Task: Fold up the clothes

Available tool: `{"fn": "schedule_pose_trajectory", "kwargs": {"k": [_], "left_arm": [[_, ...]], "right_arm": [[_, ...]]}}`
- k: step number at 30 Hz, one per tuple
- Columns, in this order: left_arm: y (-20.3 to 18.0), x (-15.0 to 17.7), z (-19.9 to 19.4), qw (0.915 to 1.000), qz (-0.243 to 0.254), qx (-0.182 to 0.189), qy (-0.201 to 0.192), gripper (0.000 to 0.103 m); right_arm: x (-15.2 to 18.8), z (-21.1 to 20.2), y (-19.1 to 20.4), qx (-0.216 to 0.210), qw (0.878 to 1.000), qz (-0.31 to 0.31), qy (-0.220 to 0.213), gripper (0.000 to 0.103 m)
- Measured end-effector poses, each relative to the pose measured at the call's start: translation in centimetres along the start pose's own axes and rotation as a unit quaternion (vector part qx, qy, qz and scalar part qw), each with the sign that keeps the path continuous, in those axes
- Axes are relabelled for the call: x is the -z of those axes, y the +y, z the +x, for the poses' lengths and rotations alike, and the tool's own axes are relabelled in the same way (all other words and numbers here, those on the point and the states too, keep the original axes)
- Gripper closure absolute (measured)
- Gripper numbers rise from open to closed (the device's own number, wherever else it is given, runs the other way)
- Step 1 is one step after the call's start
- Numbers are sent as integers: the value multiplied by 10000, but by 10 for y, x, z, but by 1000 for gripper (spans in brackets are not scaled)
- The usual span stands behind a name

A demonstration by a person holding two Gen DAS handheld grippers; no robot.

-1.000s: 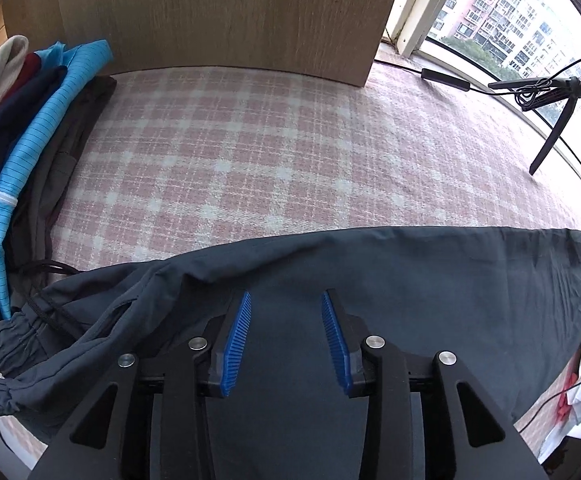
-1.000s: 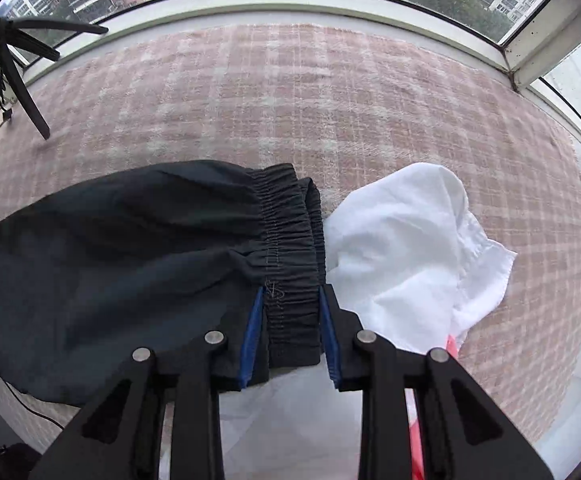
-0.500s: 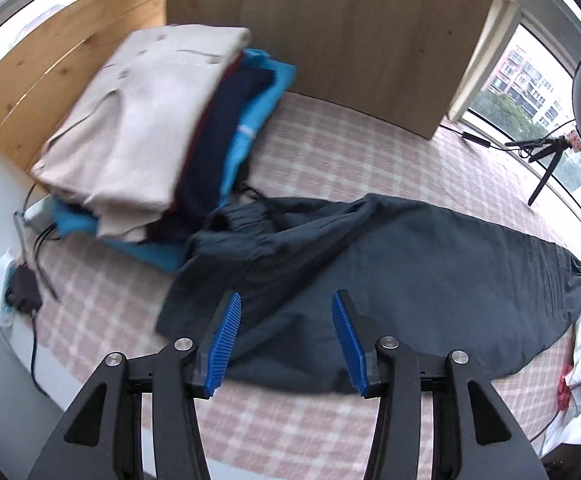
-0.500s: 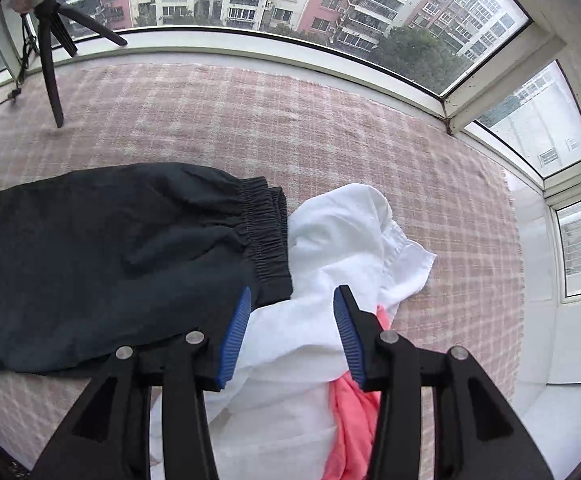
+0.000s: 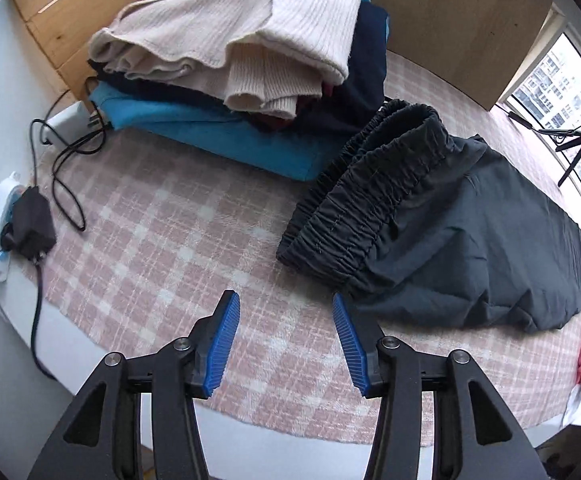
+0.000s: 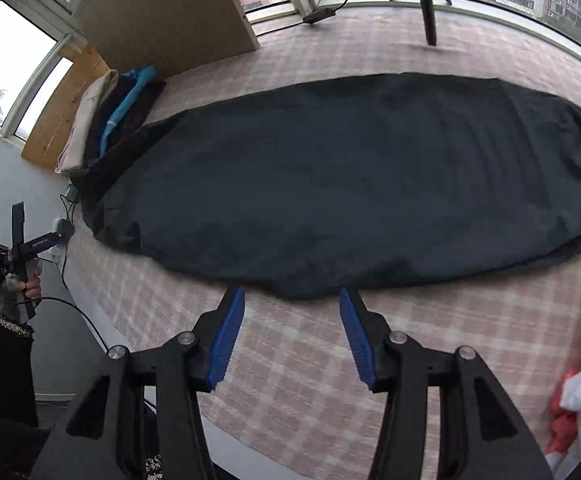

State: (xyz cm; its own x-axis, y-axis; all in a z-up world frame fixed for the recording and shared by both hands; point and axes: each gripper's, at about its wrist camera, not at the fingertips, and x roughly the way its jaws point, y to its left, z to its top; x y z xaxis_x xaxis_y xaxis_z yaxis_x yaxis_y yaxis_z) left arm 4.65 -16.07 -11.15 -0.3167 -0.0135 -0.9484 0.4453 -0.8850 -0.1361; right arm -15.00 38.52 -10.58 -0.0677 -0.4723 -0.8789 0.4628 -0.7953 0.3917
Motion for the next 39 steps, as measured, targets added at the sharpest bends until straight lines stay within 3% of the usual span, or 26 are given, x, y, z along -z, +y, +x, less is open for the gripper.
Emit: {"fn": "schedule_pose_trajectory", "kwargs": {"k": [4,9,12,15,18,20,23,24,26,30,31,33,39], "left_arm": [[5,-15,28,9988,439,101,205,56],[-2,-27,51,9914,1169,464,359,54],[-3,-31,53,9858,1412,824,373,47],[-3,-30,54,9803,1600,1073,444,46],[-2,-27,52,9759,1741,1239,442,45],[-3,-29,56,9735,1843,1281,442,42],[-11,-36,70,9718,1913,1283,505,37],[-15,-38,74,9706,1956,1306,517,37],[-26,-40,79,9671,2132,1319,424,41],[-36,-48,83,9646,2198,1392,429,66],[-32,-49,77,9647,2091,1532,464,75],[-25,-51,65,9639,1876,1810,534,83],[-7,-28,18,9598,1632,2152,762,84]], "right_arm": [[26,61,30,-266,9963,807,144,54],[37,100,69,153,9978,614,-197,54],[28,106,76,203,9954,763,-544,46],[19,111,79,-57,9921,1074,-644,44],[16,116,89,-395,9896,1187,-715,42],[16,122,94,-400,9883,1283,-721,36],[16,122,95,-440,9835,1478,-943,36],[15,123,97,-391,9831,1485,-996,38],[11,128,101,-394,9857,1372,-896,88],[5,122,103,-344,9868,1315,-883,97],[4,116,103,-320,9867,1289,-934,98],[4,96,104,-264,9874,1217,-979,99],[12,38,118,-106,9937,771,-807,99]]}}
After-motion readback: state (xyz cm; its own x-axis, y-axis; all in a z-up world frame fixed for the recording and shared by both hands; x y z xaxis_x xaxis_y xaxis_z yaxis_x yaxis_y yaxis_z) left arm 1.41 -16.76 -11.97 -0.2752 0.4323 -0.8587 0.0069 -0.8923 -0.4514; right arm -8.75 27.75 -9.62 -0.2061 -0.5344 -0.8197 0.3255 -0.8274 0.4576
